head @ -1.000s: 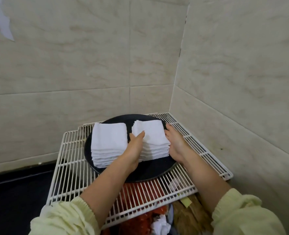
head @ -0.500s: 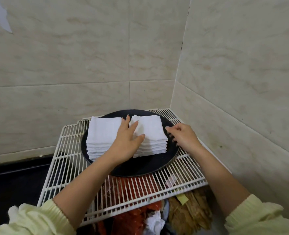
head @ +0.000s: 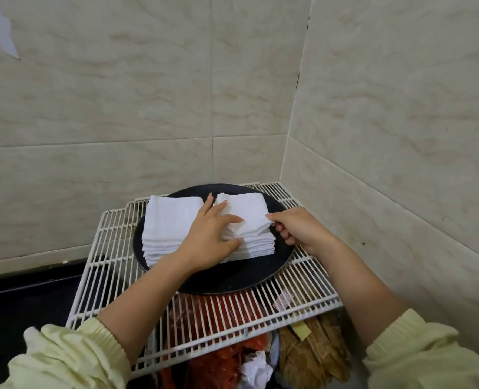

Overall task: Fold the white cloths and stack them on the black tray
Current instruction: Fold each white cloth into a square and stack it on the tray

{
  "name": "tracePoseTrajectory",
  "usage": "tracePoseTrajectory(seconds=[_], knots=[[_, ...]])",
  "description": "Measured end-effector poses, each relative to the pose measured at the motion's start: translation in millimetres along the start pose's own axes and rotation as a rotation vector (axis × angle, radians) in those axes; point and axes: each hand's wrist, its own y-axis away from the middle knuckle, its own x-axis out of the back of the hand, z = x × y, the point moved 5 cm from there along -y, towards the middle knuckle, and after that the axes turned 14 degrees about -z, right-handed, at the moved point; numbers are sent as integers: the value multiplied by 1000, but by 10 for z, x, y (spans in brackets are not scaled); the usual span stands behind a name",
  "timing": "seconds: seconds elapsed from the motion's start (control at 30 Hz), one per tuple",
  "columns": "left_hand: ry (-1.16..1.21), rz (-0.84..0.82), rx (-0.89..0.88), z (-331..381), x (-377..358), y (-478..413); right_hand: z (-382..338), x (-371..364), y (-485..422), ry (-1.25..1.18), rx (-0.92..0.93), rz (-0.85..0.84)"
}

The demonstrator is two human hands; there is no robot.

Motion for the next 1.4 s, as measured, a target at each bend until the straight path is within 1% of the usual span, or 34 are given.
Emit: tracePoseTrajectory(seconds=[0.07,0.13,0.27,0.37,0.47,0.67,0.73,0.83,0.93,1.0,1.03,1.1,1.13,1.17,1.2,1.23,1.3,1.37,1.4], knots=[[-10,34,-3,6,-5,1,7,-11,-8,-193,0,-32],[-28,87,-7,10,-1,-4,12,-16,0,-286,-10,-51],[-109,175,-40,33,23,-20,22,-25,11,-352,-28,-68],[-90,215,-66,65,57,-1,47,-10,18,-361,-36,-52],[-81,218,-69,47,85,11,89,6,31,-349,-34,-46],[-140,223,-45,22,93,84,151,4,68,-208,-49,-37],[-147,224,-56,-1,87,107,148,16,82,-97,-55,-17],[-154,173,-69,-42,63,124,116,22,127,99,-54,13],[-143,142,-83,-26,72,167,76,20,186,211,-60,24],[-83,155,-82,11,130,181,5,56,197,294,-17,102],[-37,174,-78,25,173,163,-56,87,194,340,29,183],[30,191,-57,14,258,51,-232,114,176,409,165,344],[26,158,-37,-3,274,-27,-325,78,152,447,244,366],[-21,93,-10,-21,267,-106,-410,15,103,518,310,342],[-104,9,28,-46,227,-175,-446,-60,11,606,349,278],[-201,-70,73,-72,182,-217,-436,-124,-91,674,342,204],[-337,-163,147,-137,96,-241,-329,-190,-250,723,227,103],[-374,-192,165,-174,44,-229,-214,-202,-327,751,152,52],[-378,-198,164,-189,29,-219,-166,-206,-342,753,147,30]])
